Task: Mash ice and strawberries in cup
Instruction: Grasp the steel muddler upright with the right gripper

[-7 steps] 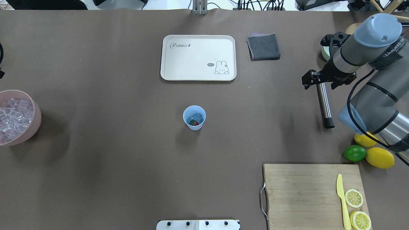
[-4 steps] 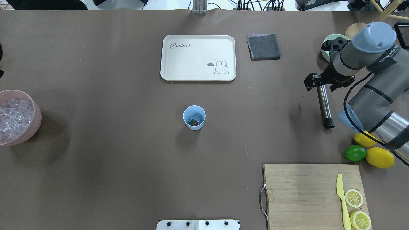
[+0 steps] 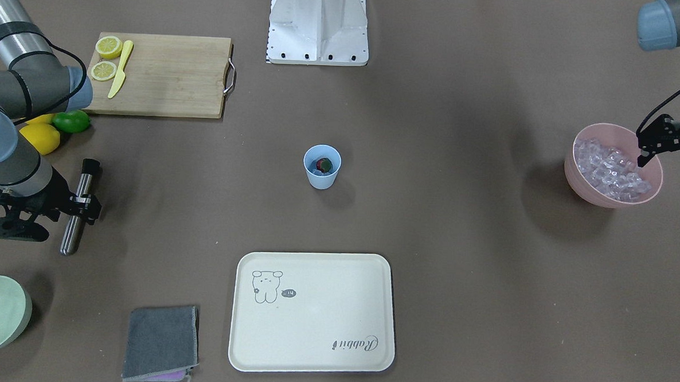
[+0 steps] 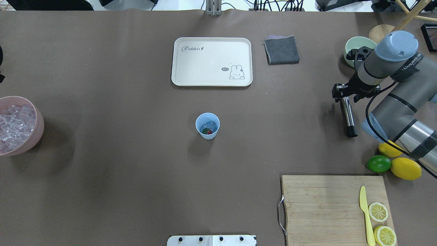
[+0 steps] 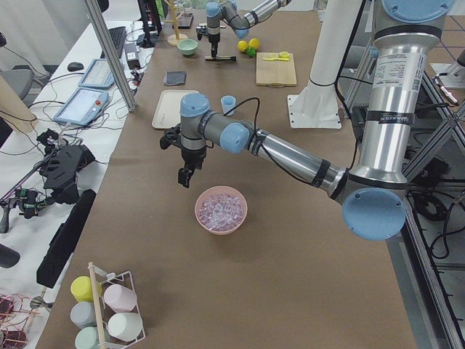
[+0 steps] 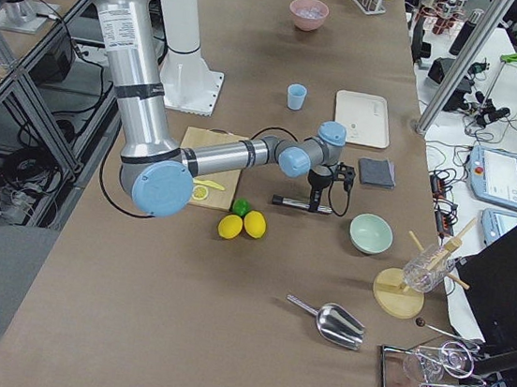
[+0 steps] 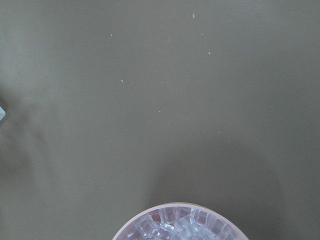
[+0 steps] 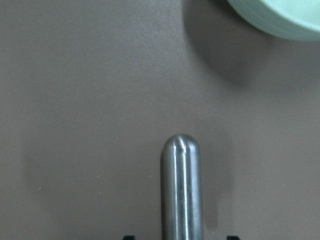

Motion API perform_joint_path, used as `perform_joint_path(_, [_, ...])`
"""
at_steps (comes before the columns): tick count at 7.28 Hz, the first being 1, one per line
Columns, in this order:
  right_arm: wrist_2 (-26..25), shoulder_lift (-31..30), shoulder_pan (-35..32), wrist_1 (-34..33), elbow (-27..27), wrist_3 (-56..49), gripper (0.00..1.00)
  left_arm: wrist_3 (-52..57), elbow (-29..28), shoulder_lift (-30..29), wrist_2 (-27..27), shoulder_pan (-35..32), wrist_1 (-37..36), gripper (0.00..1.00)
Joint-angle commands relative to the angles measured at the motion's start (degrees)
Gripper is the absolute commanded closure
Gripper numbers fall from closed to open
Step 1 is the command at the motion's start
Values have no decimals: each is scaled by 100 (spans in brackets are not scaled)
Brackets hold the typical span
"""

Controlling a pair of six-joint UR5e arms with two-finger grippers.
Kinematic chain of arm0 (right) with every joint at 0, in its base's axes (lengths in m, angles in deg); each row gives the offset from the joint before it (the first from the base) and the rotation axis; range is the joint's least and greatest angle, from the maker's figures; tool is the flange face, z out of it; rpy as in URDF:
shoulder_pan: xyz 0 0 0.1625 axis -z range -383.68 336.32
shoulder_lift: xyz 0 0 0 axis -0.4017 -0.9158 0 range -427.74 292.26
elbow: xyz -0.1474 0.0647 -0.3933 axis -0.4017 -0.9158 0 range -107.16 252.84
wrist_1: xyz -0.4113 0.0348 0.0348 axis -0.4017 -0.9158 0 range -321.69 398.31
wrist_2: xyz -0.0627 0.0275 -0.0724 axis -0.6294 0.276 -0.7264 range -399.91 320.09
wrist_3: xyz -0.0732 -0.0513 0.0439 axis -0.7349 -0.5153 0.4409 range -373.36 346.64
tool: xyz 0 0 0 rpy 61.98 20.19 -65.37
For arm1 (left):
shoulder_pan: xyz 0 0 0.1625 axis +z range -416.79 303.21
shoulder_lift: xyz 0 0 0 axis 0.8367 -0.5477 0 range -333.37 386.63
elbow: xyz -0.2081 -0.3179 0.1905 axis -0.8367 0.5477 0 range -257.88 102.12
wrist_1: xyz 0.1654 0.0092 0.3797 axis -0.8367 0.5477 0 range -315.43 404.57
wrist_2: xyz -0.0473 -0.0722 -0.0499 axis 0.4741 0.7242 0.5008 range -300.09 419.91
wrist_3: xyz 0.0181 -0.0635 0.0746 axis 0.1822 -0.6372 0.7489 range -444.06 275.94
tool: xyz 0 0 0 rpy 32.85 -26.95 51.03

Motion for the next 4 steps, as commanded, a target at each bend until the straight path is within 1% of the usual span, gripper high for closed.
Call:
perform_joint_path(1, [-2,32,-28,-2,-139,-93,81,0,-4,3,0,0,1,3])
perform_joint_path(2, [-2,84,-63,-2,-192,-101,100,0,4,3,-9,-9,1,3])
perform_joint_path(3, [7,119,-116,-2,-271,-206,100,0,57,11,0,-9,-8,3])
perform_joint_path(4, [76,337,-316,-55,-176,-207,100,0,57,11,0,-9,-8,3])
